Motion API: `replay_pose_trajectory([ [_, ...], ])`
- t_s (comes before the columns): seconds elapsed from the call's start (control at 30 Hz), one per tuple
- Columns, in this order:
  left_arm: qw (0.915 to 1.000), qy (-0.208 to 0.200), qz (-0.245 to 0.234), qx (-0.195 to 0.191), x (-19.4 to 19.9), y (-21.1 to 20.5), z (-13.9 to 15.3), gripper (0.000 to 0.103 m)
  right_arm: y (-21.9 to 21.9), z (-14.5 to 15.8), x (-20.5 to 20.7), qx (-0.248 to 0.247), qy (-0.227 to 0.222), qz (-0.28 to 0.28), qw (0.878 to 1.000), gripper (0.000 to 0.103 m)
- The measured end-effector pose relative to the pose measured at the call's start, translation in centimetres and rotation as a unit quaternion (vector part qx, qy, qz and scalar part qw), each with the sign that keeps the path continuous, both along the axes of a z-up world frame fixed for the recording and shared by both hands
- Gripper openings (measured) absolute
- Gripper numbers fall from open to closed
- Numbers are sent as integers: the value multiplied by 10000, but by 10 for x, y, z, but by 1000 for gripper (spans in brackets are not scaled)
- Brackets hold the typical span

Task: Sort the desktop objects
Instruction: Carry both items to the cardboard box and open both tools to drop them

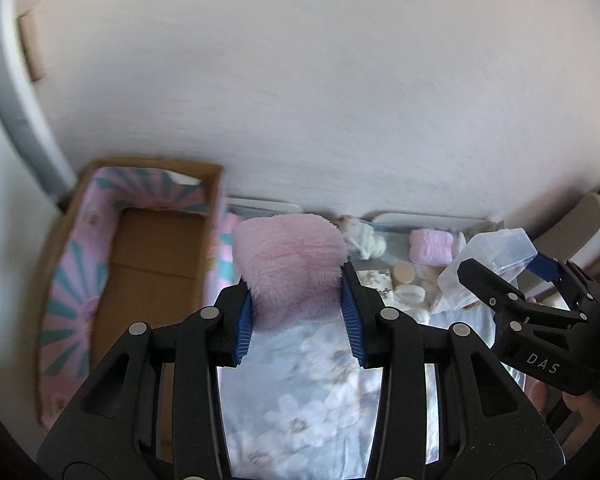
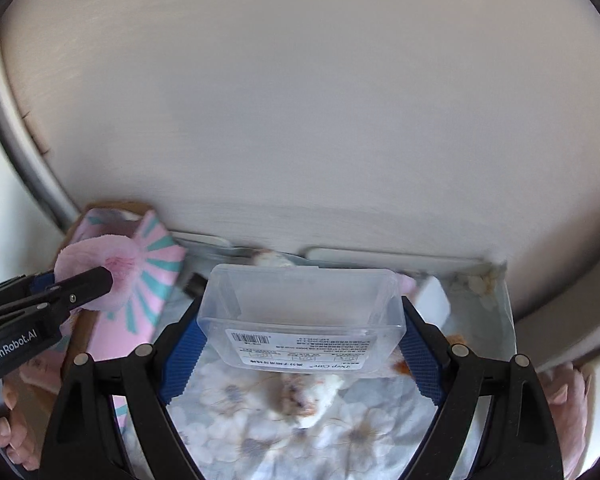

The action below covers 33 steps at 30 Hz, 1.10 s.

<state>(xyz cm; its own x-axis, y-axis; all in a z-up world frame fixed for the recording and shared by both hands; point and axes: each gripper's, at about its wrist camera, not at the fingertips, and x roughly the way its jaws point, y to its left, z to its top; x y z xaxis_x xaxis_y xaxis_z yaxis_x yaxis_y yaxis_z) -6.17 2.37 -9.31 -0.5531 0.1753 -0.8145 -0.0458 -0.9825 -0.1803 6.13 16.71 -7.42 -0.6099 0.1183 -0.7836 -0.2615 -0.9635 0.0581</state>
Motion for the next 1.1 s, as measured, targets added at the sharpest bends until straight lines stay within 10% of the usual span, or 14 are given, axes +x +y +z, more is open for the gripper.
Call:
replay_pose_trajectory([
  [0.63,9942,-110,1062,-118,59,-118,14,35,-153,34,-107,49,-342,2637,9640,86],
  [1.1,9899,-575,1295,-71,65,-151,-23,35,-225,-33,-165,67,-1801,3475,9202,86],
])
